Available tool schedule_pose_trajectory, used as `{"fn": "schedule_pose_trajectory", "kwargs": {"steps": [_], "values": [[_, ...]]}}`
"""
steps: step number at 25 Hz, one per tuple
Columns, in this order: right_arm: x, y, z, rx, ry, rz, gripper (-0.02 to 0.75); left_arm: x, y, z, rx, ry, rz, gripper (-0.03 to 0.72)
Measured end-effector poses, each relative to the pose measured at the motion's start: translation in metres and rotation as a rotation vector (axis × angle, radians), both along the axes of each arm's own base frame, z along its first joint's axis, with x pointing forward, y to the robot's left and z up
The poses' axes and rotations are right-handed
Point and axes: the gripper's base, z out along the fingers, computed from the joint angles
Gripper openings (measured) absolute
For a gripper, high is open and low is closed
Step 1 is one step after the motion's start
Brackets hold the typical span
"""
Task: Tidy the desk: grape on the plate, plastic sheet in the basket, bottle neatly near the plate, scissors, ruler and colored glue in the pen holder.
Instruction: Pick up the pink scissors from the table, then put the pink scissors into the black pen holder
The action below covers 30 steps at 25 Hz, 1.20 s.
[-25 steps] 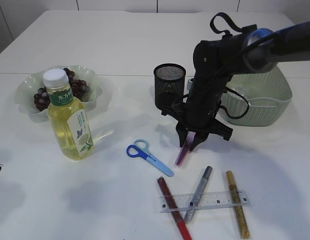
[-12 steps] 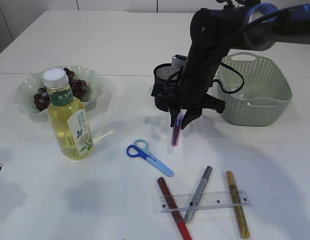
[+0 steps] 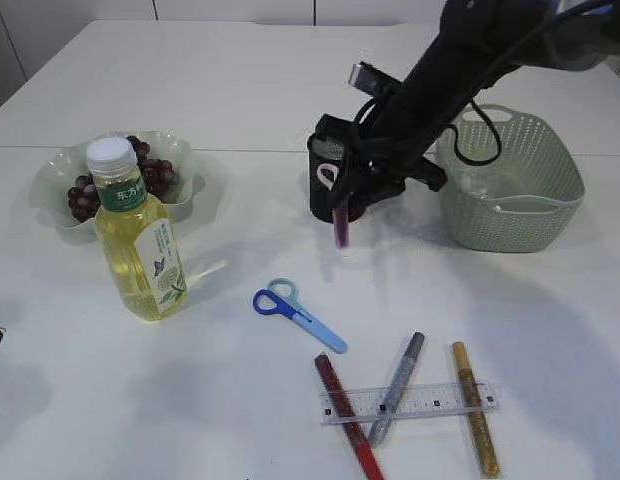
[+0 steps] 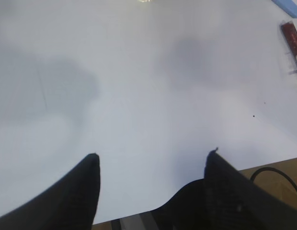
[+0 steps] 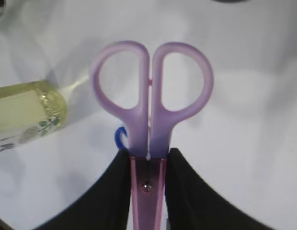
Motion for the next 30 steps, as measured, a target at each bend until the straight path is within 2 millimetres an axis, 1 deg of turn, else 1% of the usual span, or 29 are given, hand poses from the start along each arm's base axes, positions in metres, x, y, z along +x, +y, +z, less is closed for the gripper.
{"fn": "schedule_pose_trajectory", "kwargs": {"steps": [5, 9, 12, 19, 22, 25, 27, 30], "values": [[0.012, -0.024, 0.021, 0.209, -0.127, 0.073, 0.195, 0.0, 0.0, 0.0, 0.0, 0.0, 0.0, 0.496], [0.023, -0.035, 0.036, 0.349, -0.299, 0.116, 0.195, 0.0, -0.001, 0.0, -0.018, 0.004, 0.005, 0.496], [0.032, -0.04, 0.04, 0.346, -0.444, 0.139, 0.195, 0.0, -0.003, 0.001, -0.035, 0.008, 0.009, 0.496], [0.046, -0.04, 0.048, 0.294, -0.767, 0.226, 0.195, -0.001, -0.003, 0.001, -0.038, 0.013, 0.009, 0.496], [0.054, -0.042, 0.043, 0.244, -0.878, 0.245, 0.195, -0.001, -0.003, 0.001, -0.038, 0.014, 0.009, 0.496], [0.062, -0.043, 0.033, 0.187, -0.962, 0.277, 0.195, -0.001, -0.003, 0.001, -0.038, 0.014, 0.009, 0.496], [0.066, -0.043, 0.025, 0.177, -1.009, 0.294, 0.195, -0.001, -0.003, 0.001, -0.038, 0.014, 0.009, 0.496], [0.073, -0.041, 0.008, 0.203, -1.05, 0.286, 0.195, -0.001, -0.003, 0.001, -0.038, 0.014, 0.009, 0.496]]}}
